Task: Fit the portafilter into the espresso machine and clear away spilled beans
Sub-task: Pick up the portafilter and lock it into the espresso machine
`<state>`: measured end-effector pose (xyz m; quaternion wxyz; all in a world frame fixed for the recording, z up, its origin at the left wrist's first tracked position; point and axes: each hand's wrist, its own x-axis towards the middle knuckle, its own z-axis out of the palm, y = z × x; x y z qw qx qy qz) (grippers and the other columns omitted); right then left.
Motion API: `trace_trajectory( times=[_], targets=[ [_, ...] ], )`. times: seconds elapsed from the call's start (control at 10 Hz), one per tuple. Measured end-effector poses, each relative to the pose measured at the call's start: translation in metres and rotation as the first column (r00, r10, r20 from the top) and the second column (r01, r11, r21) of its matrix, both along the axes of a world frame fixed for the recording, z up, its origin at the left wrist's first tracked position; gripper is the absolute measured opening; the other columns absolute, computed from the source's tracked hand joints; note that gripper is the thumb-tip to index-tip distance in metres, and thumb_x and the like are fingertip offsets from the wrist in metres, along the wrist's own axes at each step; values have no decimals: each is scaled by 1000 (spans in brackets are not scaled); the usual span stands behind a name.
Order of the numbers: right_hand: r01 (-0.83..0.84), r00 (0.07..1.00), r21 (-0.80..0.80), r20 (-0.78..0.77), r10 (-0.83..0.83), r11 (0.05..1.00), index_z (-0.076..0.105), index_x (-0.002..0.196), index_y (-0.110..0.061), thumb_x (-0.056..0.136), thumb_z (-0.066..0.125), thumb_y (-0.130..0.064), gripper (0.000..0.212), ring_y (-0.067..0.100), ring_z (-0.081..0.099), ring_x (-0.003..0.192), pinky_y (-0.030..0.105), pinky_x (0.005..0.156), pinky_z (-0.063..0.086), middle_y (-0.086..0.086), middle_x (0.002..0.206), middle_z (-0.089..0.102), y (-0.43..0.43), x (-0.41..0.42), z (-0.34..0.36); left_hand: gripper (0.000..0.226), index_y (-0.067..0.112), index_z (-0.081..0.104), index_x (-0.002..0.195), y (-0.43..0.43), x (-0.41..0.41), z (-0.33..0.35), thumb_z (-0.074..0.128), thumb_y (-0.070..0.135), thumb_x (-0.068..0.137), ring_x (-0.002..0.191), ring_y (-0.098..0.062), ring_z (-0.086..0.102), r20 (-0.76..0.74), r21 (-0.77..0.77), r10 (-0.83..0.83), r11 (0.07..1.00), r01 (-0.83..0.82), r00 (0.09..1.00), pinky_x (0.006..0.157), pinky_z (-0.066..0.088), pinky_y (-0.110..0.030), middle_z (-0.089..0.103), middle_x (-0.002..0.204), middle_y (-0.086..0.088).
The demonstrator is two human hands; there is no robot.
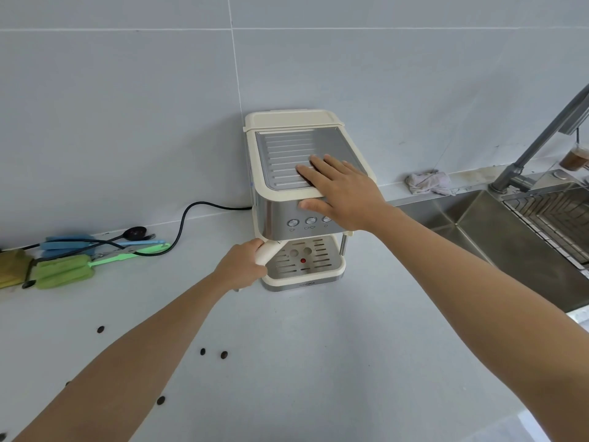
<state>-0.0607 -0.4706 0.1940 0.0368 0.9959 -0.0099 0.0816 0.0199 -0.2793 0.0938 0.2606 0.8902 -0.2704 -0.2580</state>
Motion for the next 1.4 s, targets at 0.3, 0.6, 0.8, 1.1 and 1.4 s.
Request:
trace_trajectory(
  times=[0.3,0.6,0.8,1.1,1.4],
  targets=[
    [-3,1000,-8,8,3,1000,26,141,-20,89,32,-55,62,28,23,137,40,111,23,8,149,29,0,1,-1,44,12,45,116,-18,-40,-6,51,8,72,62,-29,55,9,-33,167,985,-166,986,31,36,-22,56,90,-13],
    [-35,999,-25,-12,35,999,22,142,-20,90,30,-54,62,26,23,137,40,112,24,8,150,27,-7,0,-4,35,9,42,110,-48,-82,-10,51,7,76,80,-32,51,-31,-62,352,933,-354,935,48,49,-32,56,101,-15],
    [-51,998,-44,-50,49,998,20,142,-21,91,29,-55,62,28,22,137,42,111,24,8,150,26,-2,2,-5,37,7,38,116,-57,-97,-12,50,8,81,100,-39,56,-36,-51,411,909,-413,911,74,55,-45,57,113,-17],
    [-16,999,-25,-50,15,1000,16,143,-24,91,26,-56,63,28,18,139,44,113,22,9,152,22,1,4,-3,36,3,36,120,-67,-109,-7,46,8,85,106,-41,55,6,-38,459,888,-458,889,80,47,-45,56,117,-20],
    [-3,1000,-25,-27,3,1000,17,143,-24,91,27,-55,62,29,19,139,46,113,20,9,152,23,1,5,0,35,1,36,119,-77,-115,2,46,5,86,105,-41,56,31,-69,498,866,-495,867,78,48,-45,58,117,-20]
  ],
)
